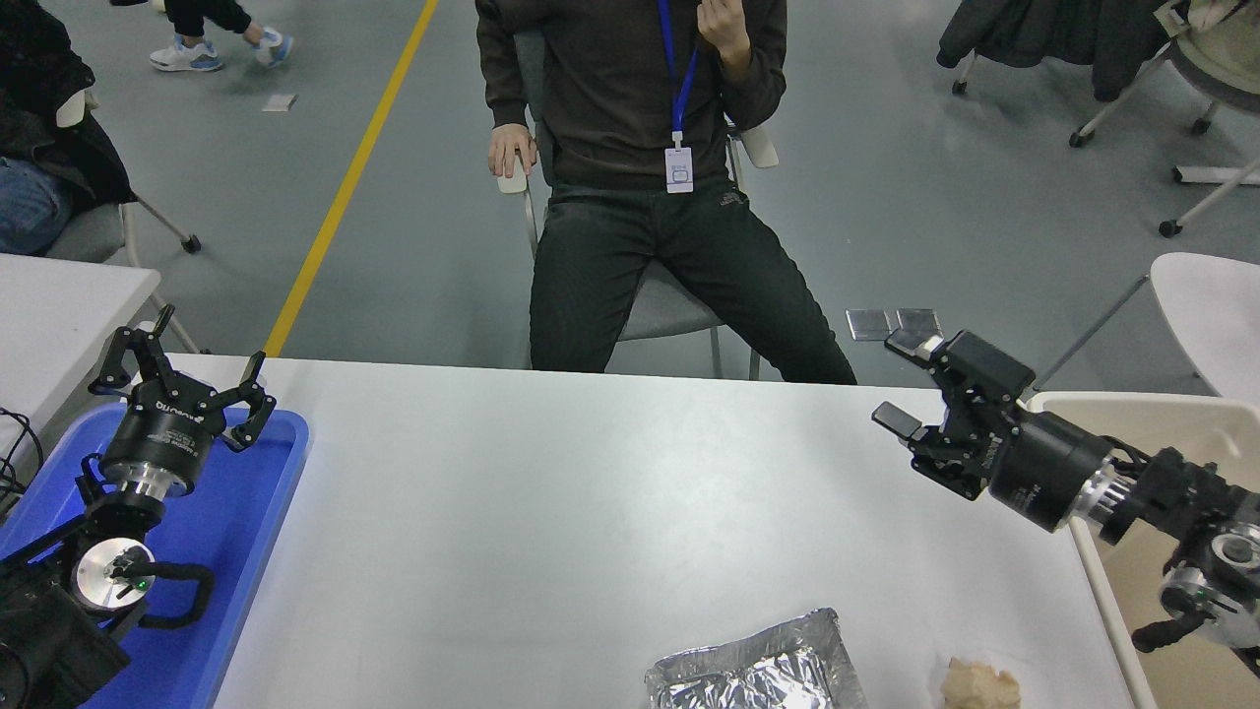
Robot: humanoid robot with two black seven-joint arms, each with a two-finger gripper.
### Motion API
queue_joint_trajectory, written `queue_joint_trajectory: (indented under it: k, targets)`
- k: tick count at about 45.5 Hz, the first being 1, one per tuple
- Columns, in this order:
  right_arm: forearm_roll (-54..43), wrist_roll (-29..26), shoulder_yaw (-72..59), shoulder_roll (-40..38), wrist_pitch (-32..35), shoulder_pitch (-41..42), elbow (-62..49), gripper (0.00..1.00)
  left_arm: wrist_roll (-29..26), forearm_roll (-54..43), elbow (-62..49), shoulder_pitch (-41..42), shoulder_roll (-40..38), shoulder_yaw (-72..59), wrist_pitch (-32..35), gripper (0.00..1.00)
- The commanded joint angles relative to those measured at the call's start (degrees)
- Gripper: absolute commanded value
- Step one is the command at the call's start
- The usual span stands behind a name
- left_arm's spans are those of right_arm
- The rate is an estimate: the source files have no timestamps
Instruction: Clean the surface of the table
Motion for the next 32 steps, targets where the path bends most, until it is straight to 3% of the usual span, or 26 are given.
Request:
queue_joint_trajectory:
  k: [1,13,20,32]
  targets:
    - [-15.35,0.07,-8.31,-4.32,0.41,4.27,1.53,0.99,0.00,0.00,-0.05,0.00,-0.07,-0.03,0.00,1.00]
    - [-19.57,0.16,-14.55,-9.33,2.69,4.97,2.32,0.99,0.00,0.00,-0.05,0.00,0.02,-0.03,0.00,1.00]
    - [-24.32,0.16,-17.45,-10.48,6.29,5.06,2.76,0.99,0.00,0.00,-0.05,0.00,0.02,0.06,0.00,1.00]
    - [-27.32,-0.37,-27.99,-9.86,6.56,10.06,2.76,0.99,0.00,0.00,0.03,0.00,0.02,0.06,0.00,1.00]
